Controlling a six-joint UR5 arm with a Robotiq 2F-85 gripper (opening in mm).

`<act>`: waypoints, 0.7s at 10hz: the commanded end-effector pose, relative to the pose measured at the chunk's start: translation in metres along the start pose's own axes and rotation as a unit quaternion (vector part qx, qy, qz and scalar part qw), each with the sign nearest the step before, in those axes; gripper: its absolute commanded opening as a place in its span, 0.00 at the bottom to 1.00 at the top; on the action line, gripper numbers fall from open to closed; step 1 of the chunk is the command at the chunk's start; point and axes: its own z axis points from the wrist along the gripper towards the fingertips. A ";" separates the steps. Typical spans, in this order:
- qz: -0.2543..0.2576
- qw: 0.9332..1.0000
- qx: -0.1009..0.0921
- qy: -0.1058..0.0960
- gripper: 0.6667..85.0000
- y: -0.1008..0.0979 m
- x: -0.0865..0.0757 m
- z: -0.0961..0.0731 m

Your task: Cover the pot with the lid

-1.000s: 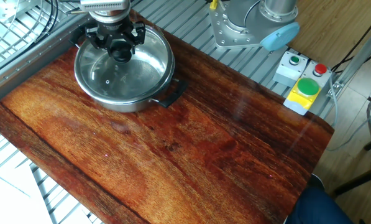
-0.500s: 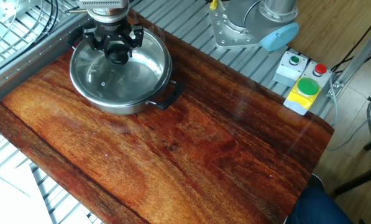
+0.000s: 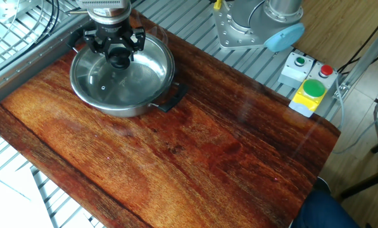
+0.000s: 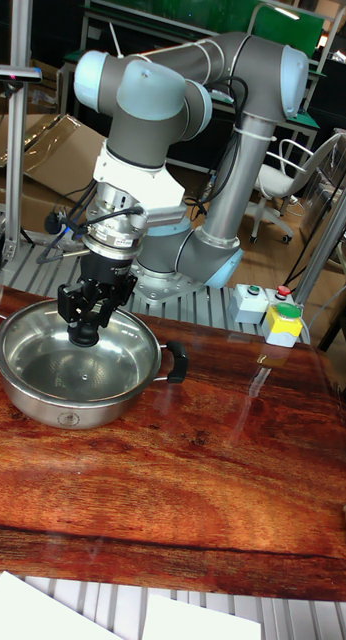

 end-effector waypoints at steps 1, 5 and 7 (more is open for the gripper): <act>0.005 1.000 0.000 0.001 0.01 0.002 0.004 -0.005; 0.002 1.000 0.010 -0.002 0.01 -0.003 0.000 -0.001; 0.003 1.000 0.010 -0.002 0.01 -0.002 0.001 0.004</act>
